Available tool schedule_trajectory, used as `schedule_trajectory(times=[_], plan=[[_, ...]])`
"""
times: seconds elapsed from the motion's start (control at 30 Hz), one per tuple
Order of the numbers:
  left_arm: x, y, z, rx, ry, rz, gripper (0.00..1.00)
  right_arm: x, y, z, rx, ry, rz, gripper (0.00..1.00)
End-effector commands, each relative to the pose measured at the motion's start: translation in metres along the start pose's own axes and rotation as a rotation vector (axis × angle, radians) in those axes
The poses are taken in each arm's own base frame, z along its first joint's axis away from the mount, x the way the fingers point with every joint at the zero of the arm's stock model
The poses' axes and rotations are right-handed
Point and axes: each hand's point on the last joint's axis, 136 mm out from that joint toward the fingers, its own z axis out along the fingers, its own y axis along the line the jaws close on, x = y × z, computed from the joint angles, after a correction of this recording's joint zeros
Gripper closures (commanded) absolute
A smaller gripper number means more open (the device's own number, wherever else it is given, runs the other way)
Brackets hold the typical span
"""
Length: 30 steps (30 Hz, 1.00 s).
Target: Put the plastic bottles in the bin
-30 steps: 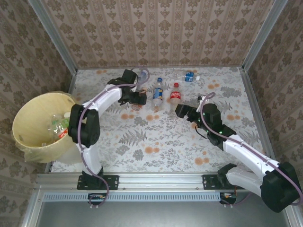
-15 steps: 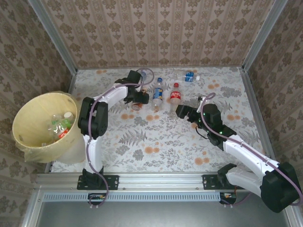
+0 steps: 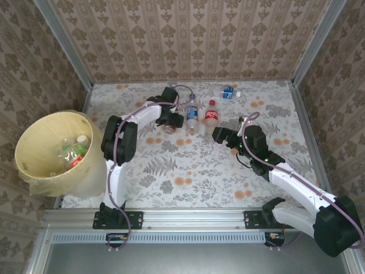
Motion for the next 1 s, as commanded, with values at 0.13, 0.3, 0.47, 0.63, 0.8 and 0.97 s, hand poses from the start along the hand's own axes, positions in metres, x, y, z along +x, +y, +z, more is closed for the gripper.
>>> schedule_trajectory(times=[0.13, 0.3, 0.47, 0.63, 0.8, 0.97], plan=[[0.008, 0.005, 0.007, -0.026, 0.04, -0.012, 0.23, 0.003, -0.005, -0.002, 0.006, 0.004, 0.022, 0.0], [0.015, 0.005, 0.016, -0.025, 0.066, -0.025, 0.29, 0.004, -0.006, -0.002, 0.007, 0.006, 0.027, 0.0], [0.013, 0.008, 0.011, -0.041, 0.06, -0.042, 0.43, 0.005, -0.007, -0.002, 0.009, 0.008, 0.025, 0.0], [0.002, 0.009, -0.01, -0.039, -0.017, -0.069, 0.47, 0.006, -0.005, -0.001, 0.001, 0.012, 0.01, 0.0], [-0.009, 0.007, -0.041, -0.02, -0.096, -0.101, 0.49, 0.002, 0.003, -0.001, -0.046, -0.005, -0.003, 0.0], [-0.018, -0.003, -0.08, 0.074, -0.191, -0.138, 0.49, 0.003, 0.016, -0.001, -0.117, -0.001, -0.035, 0.0]])
